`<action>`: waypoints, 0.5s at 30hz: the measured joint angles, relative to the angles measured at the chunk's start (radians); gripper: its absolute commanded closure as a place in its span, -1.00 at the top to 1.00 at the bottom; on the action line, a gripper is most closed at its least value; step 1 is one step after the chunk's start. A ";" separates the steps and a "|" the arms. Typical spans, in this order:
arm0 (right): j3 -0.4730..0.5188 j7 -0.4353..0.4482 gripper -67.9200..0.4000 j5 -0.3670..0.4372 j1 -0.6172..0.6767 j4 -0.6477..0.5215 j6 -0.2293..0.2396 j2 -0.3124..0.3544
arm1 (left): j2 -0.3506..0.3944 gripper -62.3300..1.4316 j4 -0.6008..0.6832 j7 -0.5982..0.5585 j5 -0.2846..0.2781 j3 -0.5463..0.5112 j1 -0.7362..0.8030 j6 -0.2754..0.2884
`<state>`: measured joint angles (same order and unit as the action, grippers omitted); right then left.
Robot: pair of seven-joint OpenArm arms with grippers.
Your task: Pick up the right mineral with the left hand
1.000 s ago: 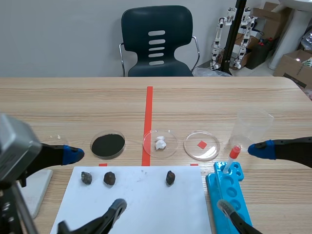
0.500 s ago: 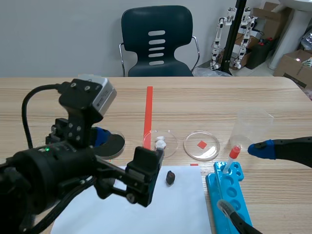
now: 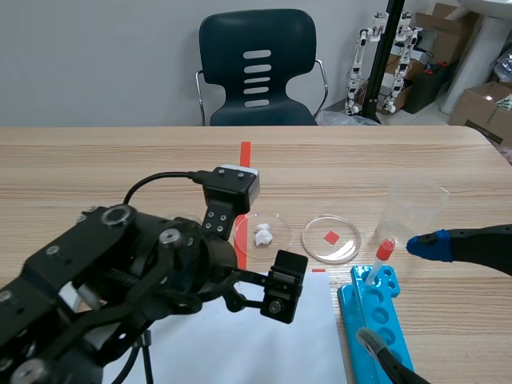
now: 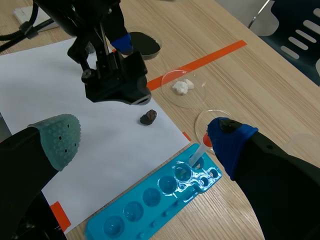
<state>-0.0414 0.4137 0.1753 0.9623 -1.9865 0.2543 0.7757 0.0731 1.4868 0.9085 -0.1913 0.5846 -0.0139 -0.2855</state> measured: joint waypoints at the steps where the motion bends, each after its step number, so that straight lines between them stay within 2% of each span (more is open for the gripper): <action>1: 0.000 0.000 0.56 0.000 0.000 0.000 0.000 0.000 | -0.016 1.00 -0.021 0.009 0.008 0.005 -0.012 -0.003; 4: 0.000 0.000 0.56 0.000 0.000 0.000 0.000 0.000 | -0.059 1.00 -0.083 0.033 0.016 0.019 -0.047 -0.003; 6: 0.000 0.000 0.56 0.000 0.000 0.000 0.000 0.000 | -0.082 1.00 -0.124 0.056 0.064 0.036 -0.068 -0.019; 15: 0.000 0.000 0.56 0.000 0.000 0.000 0.000 0.000 | -0.104 1.00 -0.283 0.035 0.055 0.107 -0.167 -0.028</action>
<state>-0.0414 0.4137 0.1753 0.9623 -1.9865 0.2543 0.7757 -0.0307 1.2034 0.9440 -0.1364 0.6914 -0.1806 -0.3134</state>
